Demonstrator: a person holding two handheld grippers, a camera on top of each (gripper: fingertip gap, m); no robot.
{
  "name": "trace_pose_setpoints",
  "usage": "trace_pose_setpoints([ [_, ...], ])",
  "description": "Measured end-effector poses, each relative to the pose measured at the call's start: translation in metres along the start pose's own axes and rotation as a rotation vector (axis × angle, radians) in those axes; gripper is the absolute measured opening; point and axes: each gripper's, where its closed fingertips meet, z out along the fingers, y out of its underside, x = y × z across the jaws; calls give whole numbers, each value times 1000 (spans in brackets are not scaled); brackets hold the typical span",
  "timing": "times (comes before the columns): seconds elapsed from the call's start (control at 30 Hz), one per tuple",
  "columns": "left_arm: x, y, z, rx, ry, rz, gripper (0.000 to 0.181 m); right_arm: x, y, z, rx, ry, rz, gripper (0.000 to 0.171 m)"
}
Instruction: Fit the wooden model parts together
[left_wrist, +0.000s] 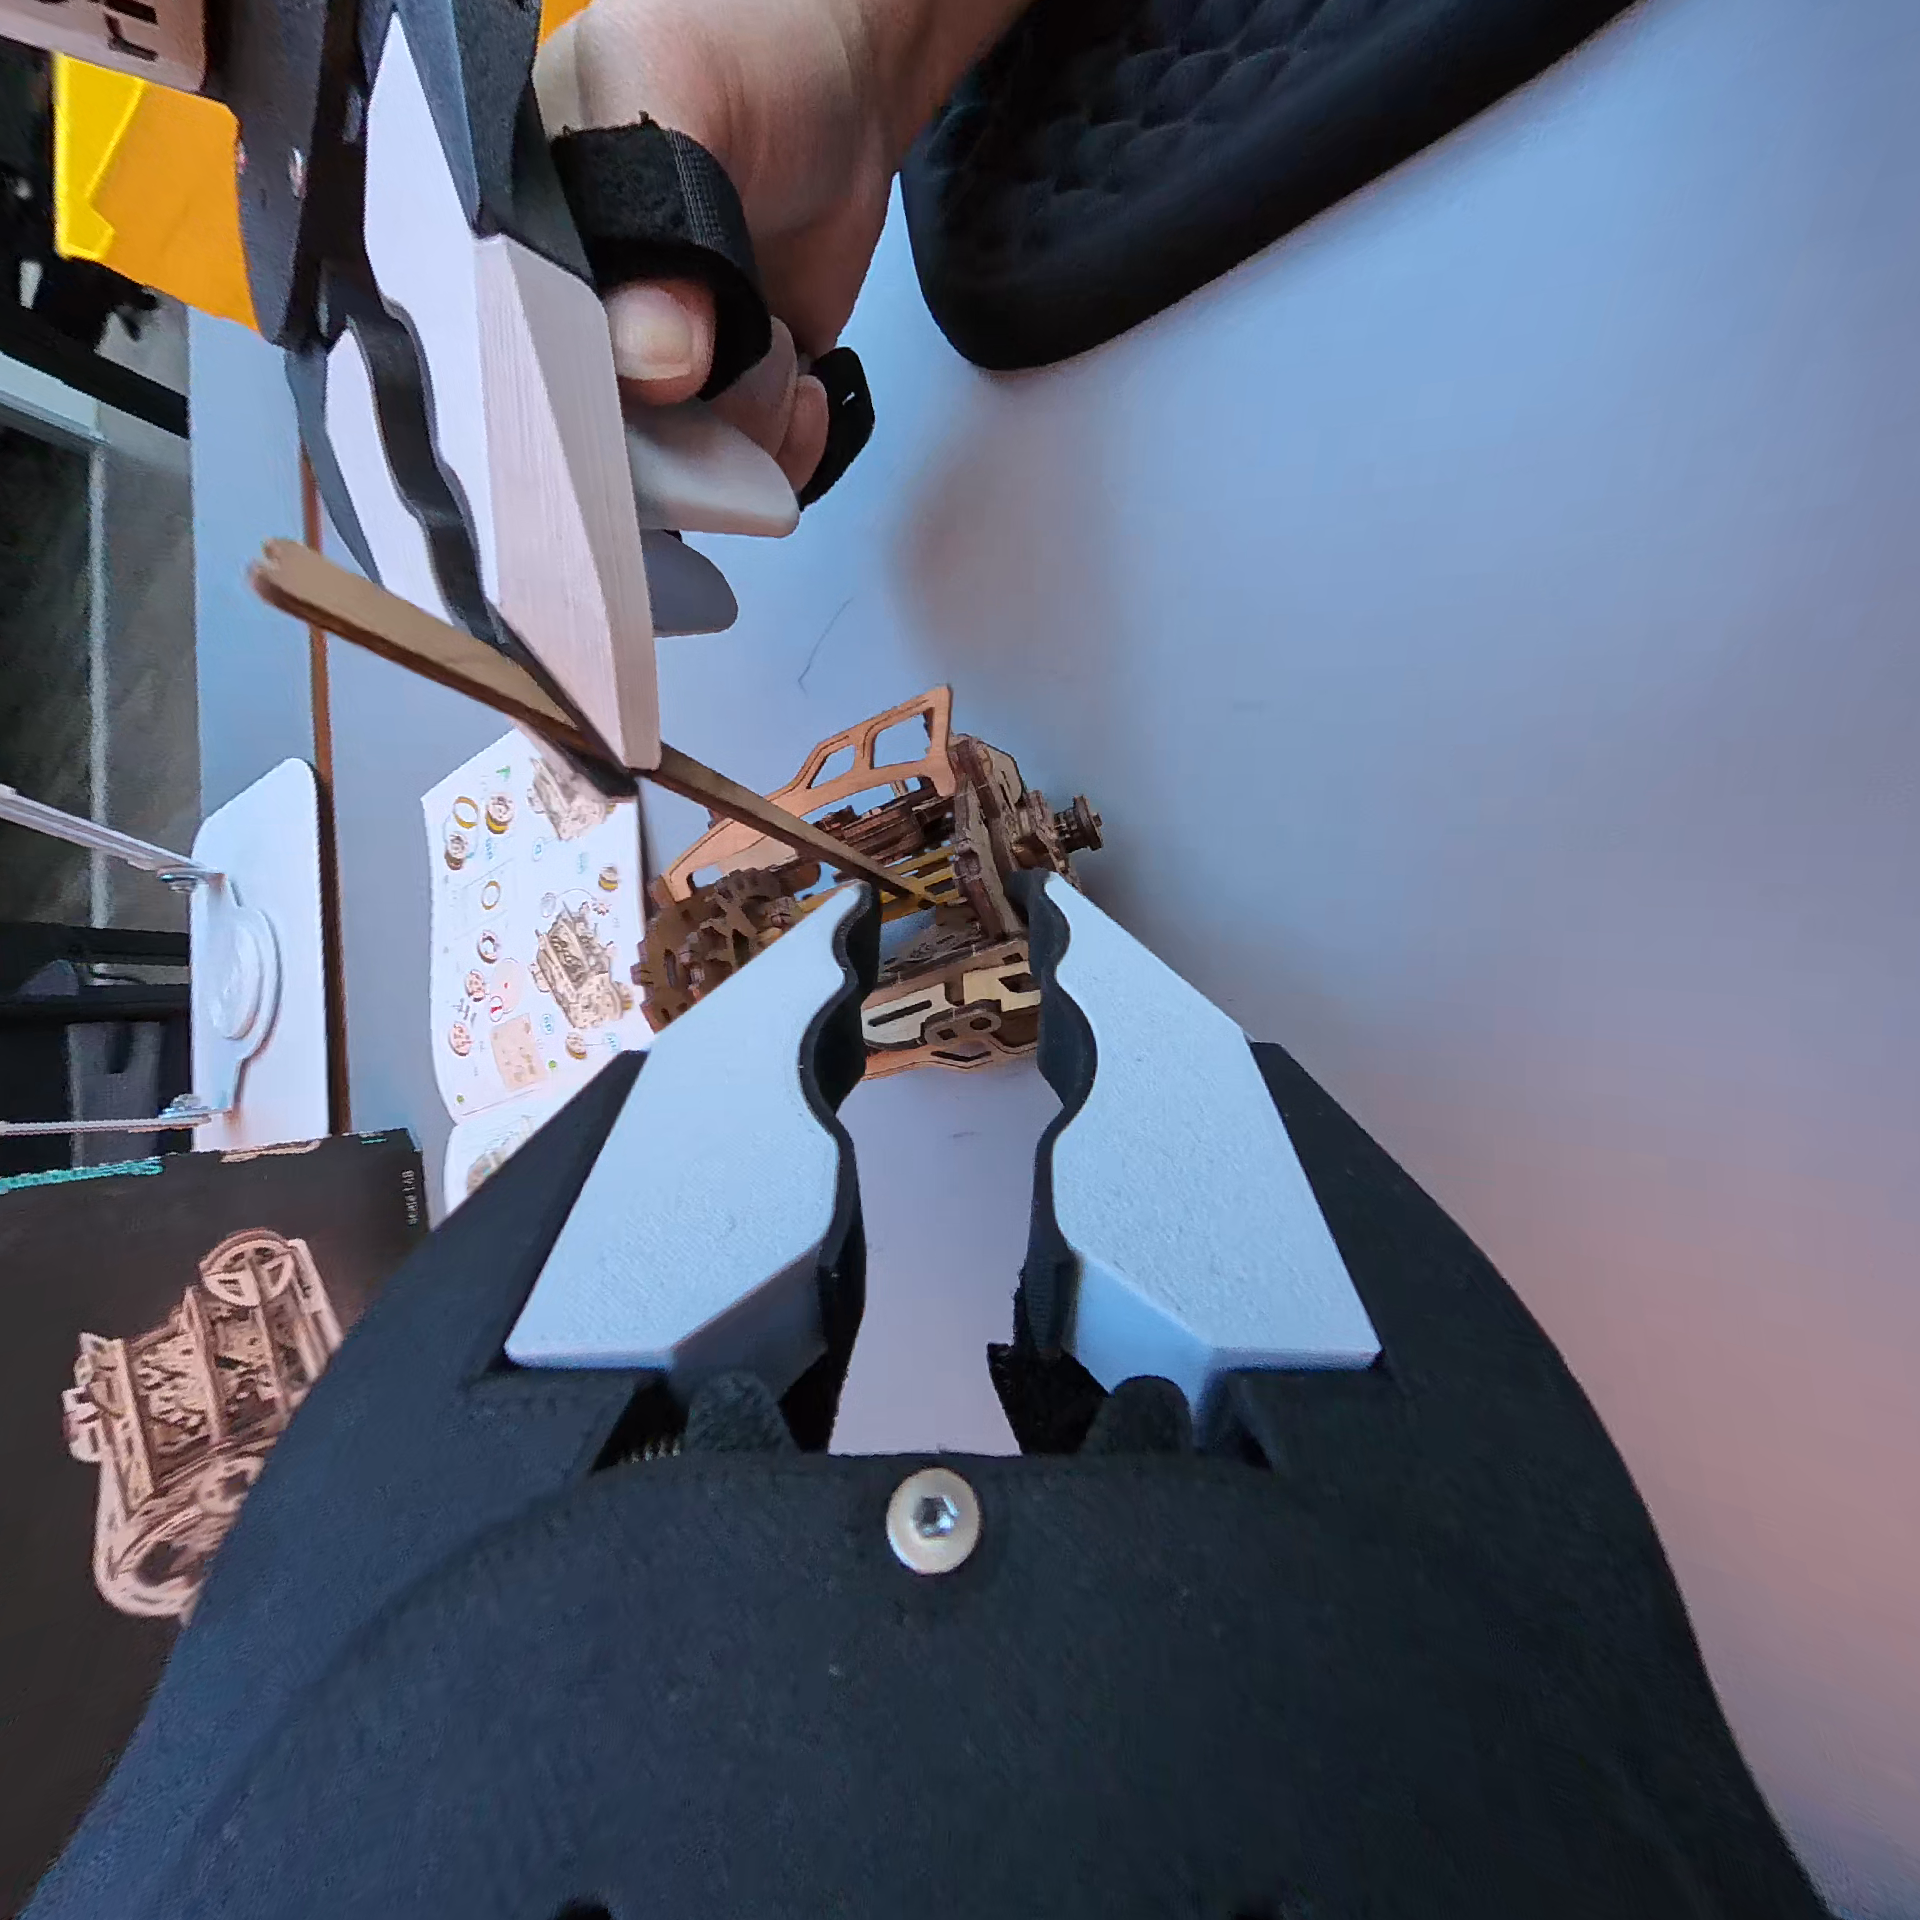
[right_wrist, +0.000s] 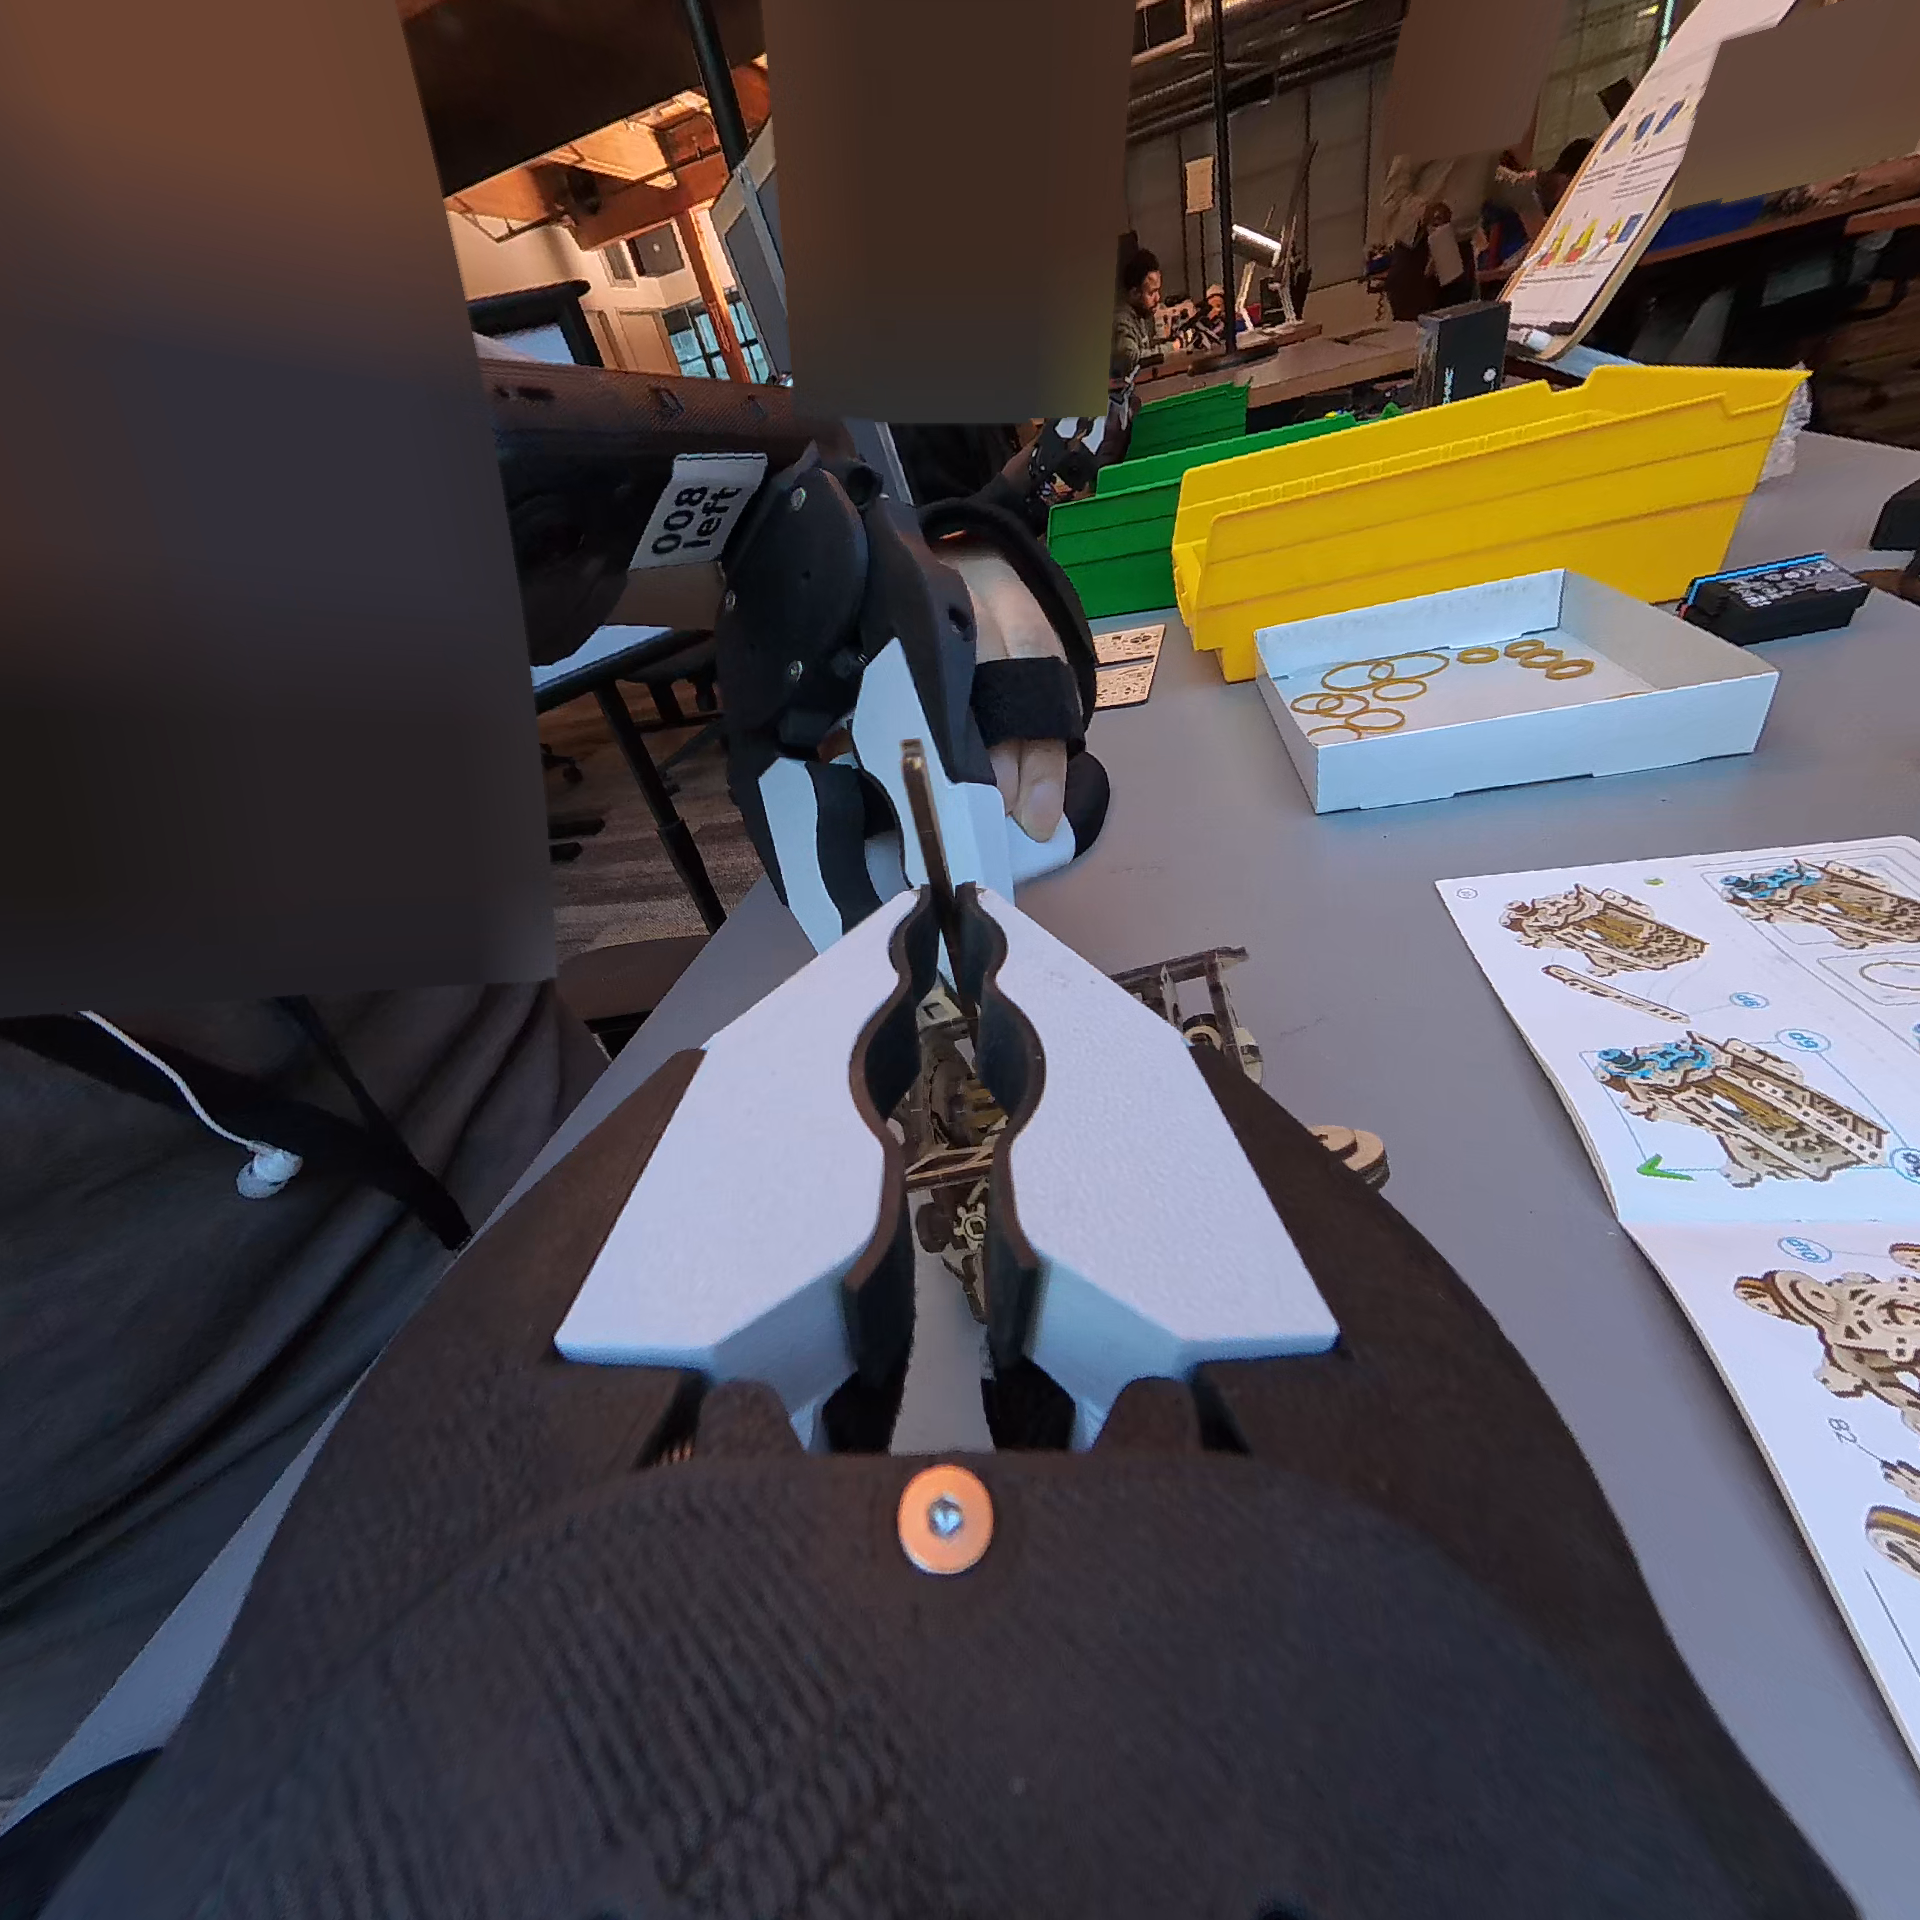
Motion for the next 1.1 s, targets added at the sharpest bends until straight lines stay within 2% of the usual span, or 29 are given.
trace_pose_setpoints([
  [0.37,10,3,1,-31,158,6,29,-3,4,3,-7,-52,54,1],
  [0.73,5,2,1,-18,165,-43,22,-3,0,0,16,-70,72,2],
  [1.1,3,1,0,-40,201,-3,14,-5,-2,0,13,-52,11,1],
])
